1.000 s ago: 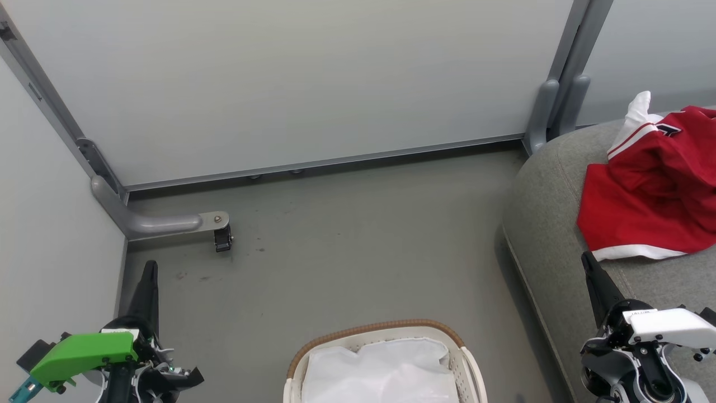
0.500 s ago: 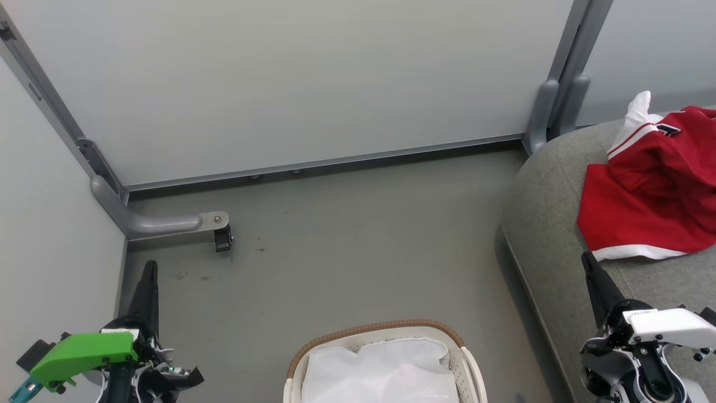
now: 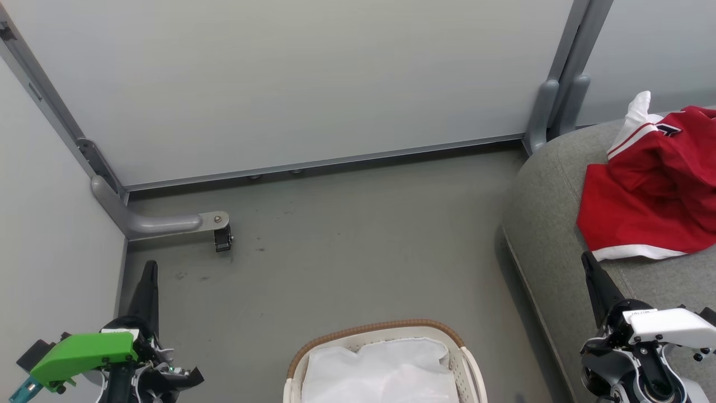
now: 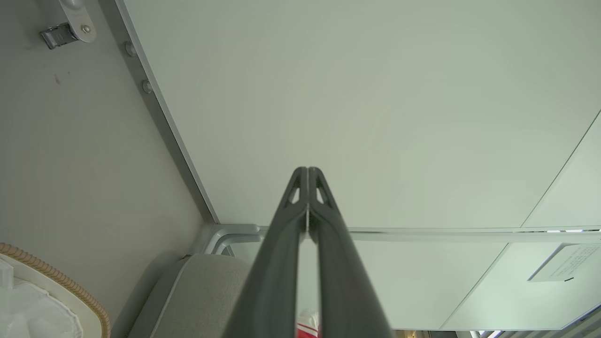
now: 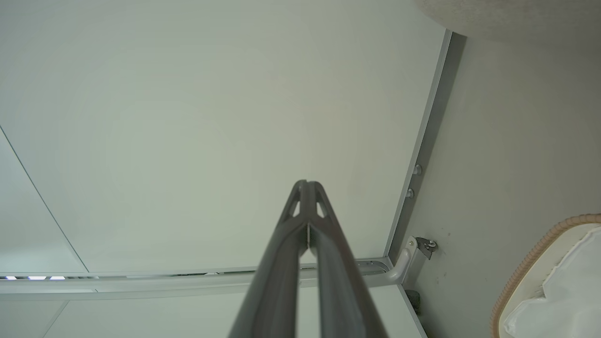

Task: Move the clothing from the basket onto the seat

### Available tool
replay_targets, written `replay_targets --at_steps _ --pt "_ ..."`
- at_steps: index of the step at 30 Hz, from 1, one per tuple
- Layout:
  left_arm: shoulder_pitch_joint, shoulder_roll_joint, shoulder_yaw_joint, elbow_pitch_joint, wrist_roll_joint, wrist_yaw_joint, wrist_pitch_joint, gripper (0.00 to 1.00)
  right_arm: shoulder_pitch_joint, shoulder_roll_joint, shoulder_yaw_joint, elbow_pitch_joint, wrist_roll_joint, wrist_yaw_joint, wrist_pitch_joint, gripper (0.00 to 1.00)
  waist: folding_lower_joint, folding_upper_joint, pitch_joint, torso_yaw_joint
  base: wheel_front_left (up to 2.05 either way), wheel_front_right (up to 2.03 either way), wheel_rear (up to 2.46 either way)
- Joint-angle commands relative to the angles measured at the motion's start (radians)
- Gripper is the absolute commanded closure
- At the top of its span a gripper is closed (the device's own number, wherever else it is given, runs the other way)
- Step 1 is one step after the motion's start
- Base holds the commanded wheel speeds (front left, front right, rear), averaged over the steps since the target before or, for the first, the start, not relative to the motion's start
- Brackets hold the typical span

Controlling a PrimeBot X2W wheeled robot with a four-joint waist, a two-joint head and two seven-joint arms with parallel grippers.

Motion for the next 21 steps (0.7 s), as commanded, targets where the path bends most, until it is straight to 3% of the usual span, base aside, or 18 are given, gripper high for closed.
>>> replay_targets --at_steps 1,21 --pt "-0.01 0.004 0.002 -0.002 -0.003 -0.004 0.003 1.0 -0.008 -0.006 -0.002 -0.004 0.003 0.0 0.003 1.0 0.0 0.0 0.0 0.0 0.0 0.0 0.0" --pt "-0.01 0.004 0.002 -0.002 -0.004 -0.004 0.003 1.0 -0.008 -0.006 -0.002 -0.004 0.003 0.0 0.003 1.0 0.0 0.0 0.0 0.0 0.0 0.0 0.0"
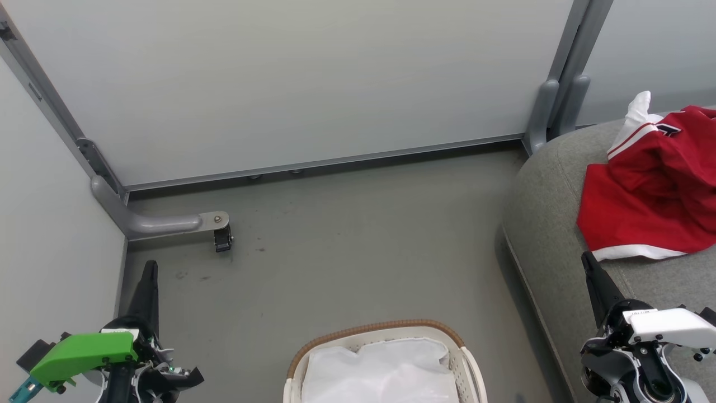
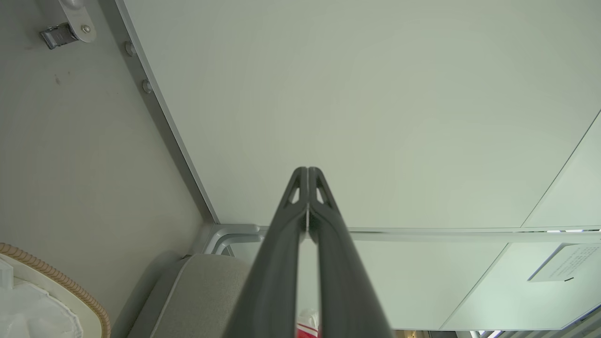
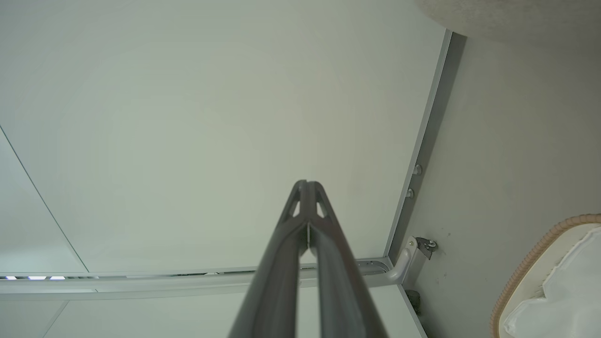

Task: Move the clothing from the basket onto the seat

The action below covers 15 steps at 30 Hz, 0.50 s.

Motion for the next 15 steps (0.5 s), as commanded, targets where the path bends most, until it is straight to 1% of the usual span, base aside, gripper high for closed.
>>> replay_targets --at_steps 1,15 --pt "-0.01 0.004 0.002 -0.002 -0.004 -0.004 0.003 1.0 -0.008 -0.006 -0.002 -0.004 0.003 0.0 0.003 1.0 0.0 0.0 0.0 0.0 0.0 0.0 0.0" --pt "-0.01 0.004 0.002 -0.002 -0.004 -0.004 0.003 1.0 -0.008 -0.006 -0.002 -0.004 0.003 0.0 0.003 1.0 0.0 0.0 0.0 0.0 0.0 0.0 0.0"
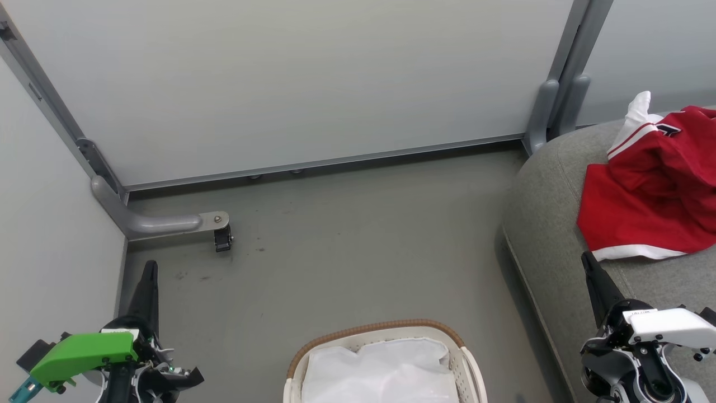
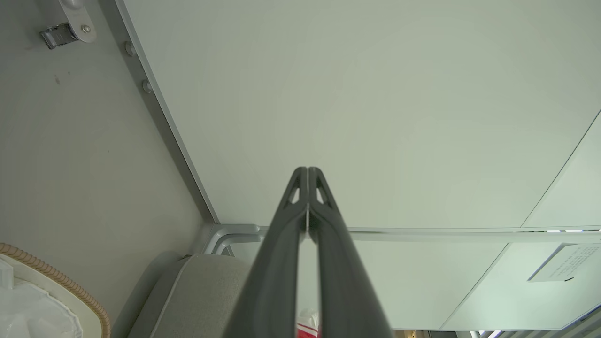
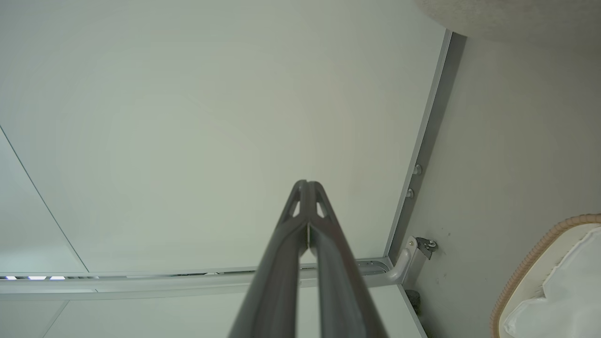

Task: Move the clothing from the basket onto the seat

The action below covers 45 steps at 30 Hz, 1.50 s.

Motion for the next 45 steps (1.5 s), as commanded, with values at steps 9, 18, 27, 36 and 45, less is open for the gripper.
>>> replay_targets --at_steps 9,18,27,36,45 --pt "-0.01 0.004 0.002 -0.002 -0.004 -0.004 0.003 1.0 -0.008 -0.006 -0.002 -0.004 0.003 0.0 0.003 1.0 0.0 0.0 0.0 0.0 0.0 0.0 0.0" --pt "-0.01 0.004 0.002 -0.002 -0.004 -0.004 0.003 1.0 -0.008 -0.006 -0.002 -0.004 0.003 0.0 0.003 1.0 0.0 0.0 0.0 0.0 0.0 0.0 0.0" --pt "-0.01 0.004 0.002 -0.002 -0.003 -0.004 0.003 1.0 -0.008 -0.006 -0.002 -0.004 0.003 0.0 0.003 1.0 0.0 0.0 0.0 0.0 0.0 0.0 0.0" --pt "-0.01 0.004 0.002 -0.002 -0.004 -0.004 0.003 1.0 -0.008 -0.006 -0.001 -0.004 0.003 0.0 0.003 1.0 0.0 0.0 0.0 0.0 0.0 0.0 0.0" --pt "-0.01 0.004 0.002 -0.002 -0.004 -0.004 0.003 1.0 -0.008 -0.006 -0.001 -0.004 0.003 0.0 0.003 1.0 0.0 0.0 0.0 0.0 0.0 0.0 0.0"
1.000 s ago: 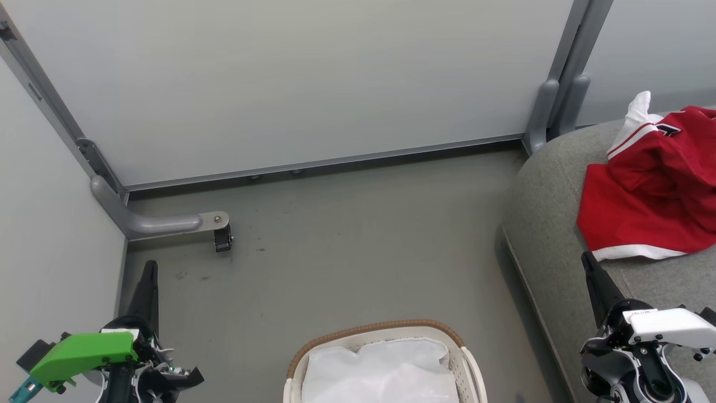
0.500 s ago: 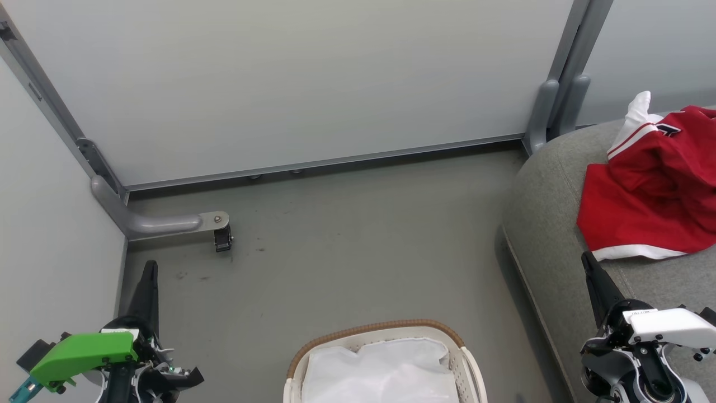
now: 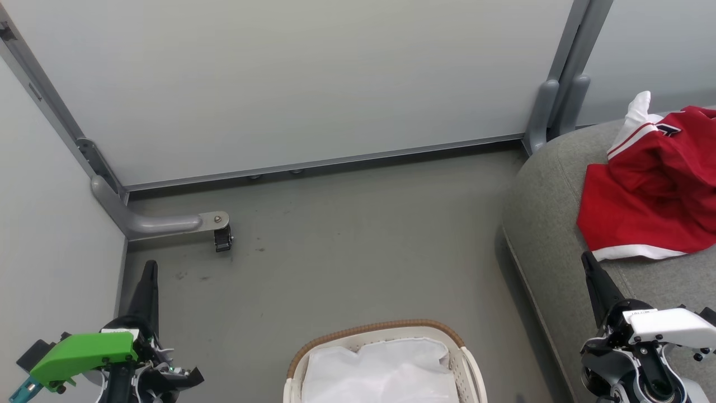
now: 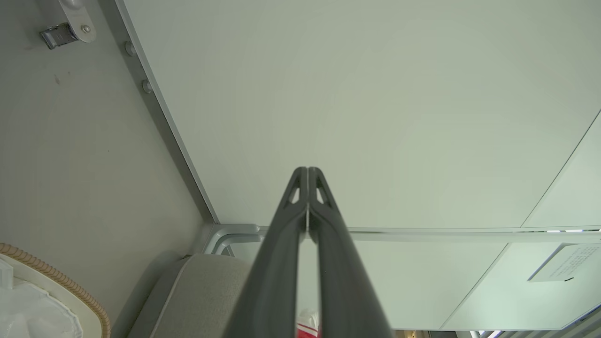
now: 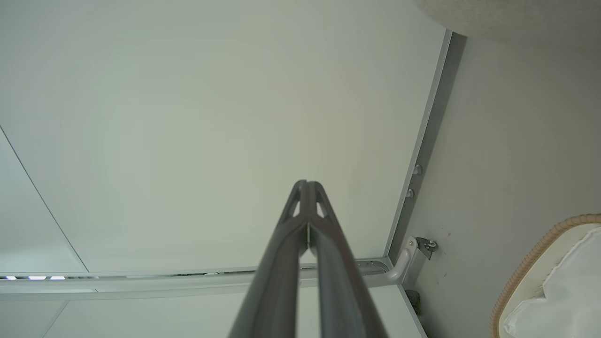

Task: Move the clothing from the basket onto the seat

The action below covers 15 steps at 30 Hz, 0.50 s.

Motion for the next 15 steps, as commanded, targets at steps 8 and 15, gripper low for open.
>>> replay_targets --at_steps 8,15 --pt "-0.01 0.004 0.002 -0.002 -0.003 -0.004 0.003 1.0 -0.008 -0.006 -0.001 -0.004 0.003 0.0 0.003 1.0 0.0 -0.0001 0.0 0.0 0.0 0.0 0.0" --pt "-0.01 0.004 0.002 -0.002 -0.003 -0.004 0.003 1.0 -0.008 -0.006 -0.002 -0.004 0.003 0.0 0.003 1.0 0.0 -0.0001 0.0 0.0 0.0 0.0 0.0"
